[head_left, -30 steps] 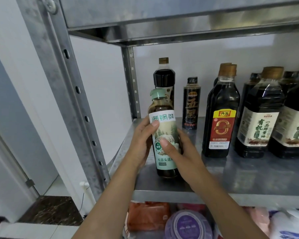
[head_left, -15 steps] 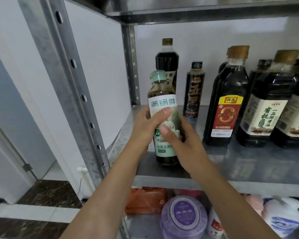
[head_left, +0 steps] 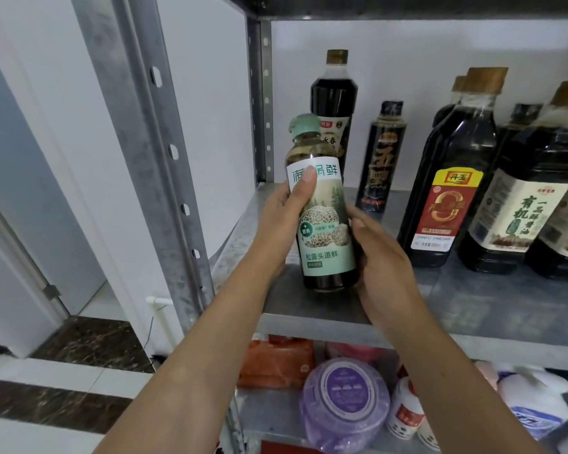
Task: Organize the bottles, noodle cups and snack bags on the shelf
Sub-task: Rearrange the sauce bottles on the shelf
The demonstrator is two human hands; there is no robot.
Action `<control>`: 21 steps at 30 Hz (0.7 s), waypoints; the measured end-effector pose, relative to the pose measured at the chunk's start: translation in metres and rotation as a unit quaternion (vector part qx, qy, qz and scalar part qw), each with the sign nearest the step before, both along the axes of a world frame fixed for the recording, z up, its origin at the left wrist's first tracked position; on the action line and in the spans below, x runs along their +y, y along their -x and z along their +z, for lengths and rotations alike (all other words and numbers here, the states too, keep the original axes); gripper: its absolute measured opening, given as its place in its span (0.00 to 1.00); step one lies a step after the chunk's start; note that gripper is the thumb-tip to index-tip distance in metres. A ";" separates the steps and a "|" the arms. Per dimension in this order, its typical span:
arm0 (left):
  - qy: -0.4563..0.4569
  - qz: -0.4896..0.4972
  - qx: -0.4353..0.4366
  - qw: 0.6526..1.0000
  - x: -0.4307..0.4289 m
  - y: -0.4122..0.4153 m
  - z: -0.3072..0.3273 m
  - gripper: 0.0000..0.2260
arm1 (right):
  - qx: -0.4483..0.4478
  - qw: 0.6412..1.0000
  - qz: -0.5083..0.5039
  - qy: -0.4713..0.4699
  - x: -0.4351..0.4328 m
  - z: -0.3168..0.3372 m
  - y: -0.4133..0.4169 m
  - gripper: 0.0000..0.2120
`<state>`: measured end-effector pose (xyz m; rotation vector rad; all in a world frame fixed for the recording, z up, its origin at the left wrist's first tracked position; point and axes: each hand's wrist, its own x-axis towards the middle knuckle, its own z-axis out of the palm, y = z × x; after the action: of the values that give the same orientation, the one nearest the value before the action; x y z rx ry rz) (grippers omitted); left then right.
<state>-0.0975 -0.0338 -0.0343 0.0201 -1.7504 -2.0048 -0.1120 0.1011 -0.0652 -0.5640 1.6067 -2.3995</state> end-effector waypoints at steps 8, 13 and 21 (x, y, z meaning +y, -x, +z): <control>-0.029 -0.005 0.005 1.000 -0.003 0.001 -0.002 0.25 | 0.004 1.000 -0.006 0.015 -0.001 -0.005 0.004 0.19; -0.025 -0.007 0.010 1.000 -0.004 0.001 -0.002 0.23 | 0.005 1.000 -0.011 0.022 -0.001 -0.006 0.006 0.19; -0.019 -0.013 0.022 0.999 -0.004 0.000 -0.003 0.21 | 0.010 1.000 -0.004 0.015 0.000 -0.006 0.006 0.15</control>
<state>-0.0973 -0.0376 -0.0375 -0.0334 -1.6931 -2.0409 -0.1185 0.1012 -0.0712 -0.5887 1.5861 -2.4348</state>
